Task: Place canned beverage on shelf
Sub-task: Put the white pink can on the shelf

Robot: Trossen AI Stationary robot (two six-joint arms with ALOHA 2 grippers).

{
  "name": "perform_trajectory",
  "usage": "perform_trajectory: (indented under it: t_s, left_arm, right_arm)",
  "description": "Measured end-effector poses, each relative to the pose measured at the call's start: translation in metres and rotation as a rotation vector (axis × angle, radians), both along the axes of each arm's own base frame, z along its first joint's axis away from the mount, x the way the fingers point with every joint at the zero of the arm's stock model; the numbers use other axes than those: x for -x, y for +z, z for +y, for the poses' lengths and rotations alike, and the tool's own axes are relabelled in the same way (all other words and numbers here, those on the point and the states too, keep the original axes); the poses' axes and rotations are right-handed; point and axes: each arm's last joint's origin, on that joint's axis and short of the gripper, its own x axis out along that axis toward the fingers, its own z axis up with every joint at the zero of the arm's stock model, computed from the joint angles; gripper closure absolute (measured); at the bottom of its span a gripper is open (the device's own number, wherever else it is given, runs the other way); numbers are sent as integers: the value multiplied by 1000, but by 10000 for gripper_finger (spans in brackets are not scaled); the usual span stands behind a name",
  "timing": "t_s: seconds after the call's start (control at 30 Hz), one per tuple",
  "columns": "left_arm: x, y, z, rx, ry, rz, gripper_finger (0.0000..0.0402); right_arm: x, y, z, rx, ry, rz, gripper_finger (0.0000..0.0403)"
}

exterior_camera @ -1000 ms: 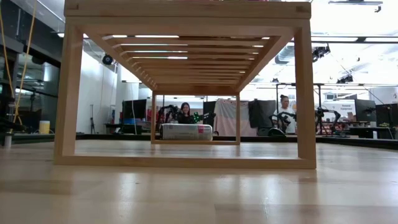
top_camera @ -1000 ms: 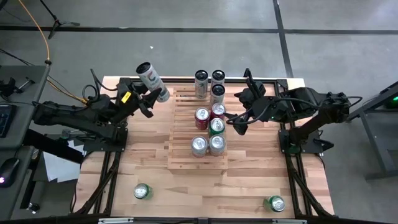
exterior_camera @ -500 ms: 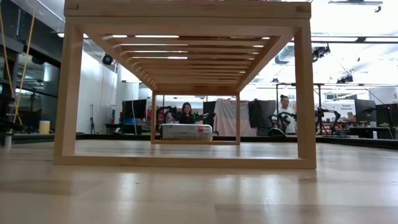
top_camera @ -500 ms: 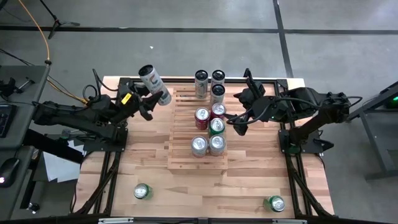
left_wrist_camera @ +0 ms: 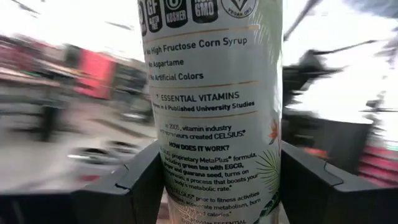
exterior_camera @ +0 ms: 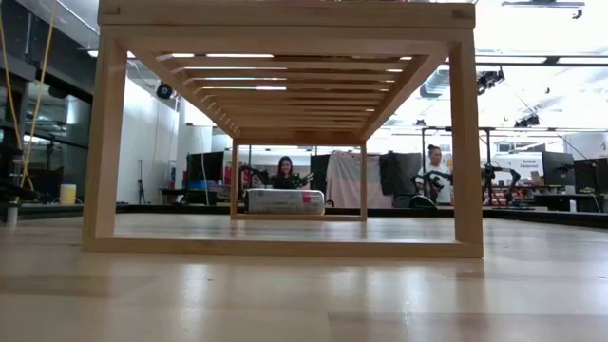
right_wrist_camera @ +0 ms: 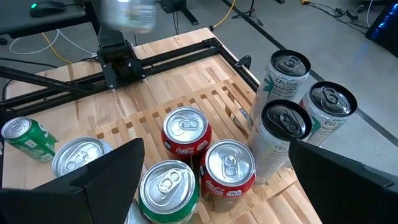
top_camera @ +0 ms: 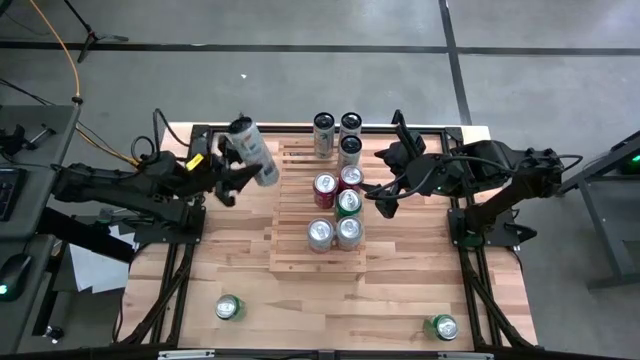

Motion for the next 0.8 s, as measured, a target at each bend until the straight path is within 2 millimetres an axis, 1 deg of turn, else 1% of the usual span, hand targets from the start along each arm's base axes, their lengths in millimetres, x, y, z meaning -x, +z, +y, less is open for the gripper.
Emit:
perform_trajectory:
  t_s: [0.2,0.3,0.47,0.67,0.8]
  left_arm:
    - [2,3,-3,66,-392,-45,167]
    - [3,4,-3,101,-507,-54,167]
    - [1,4,-2,119,-517,-58,167]
    - [1,4,-1,97,-469,-64,167]
    - [0,2,0,70,-431,-35,167]
  right_arm:
    - [-4,5,2,6,55,-41,18]
    - [-7,10,3,13,103,-86,18]
    - [-12,18,6,7,178,-165,18]
    - [-19,27,9,11,227,-272,18]
    - [-34,32,10,20,233,-369,18]
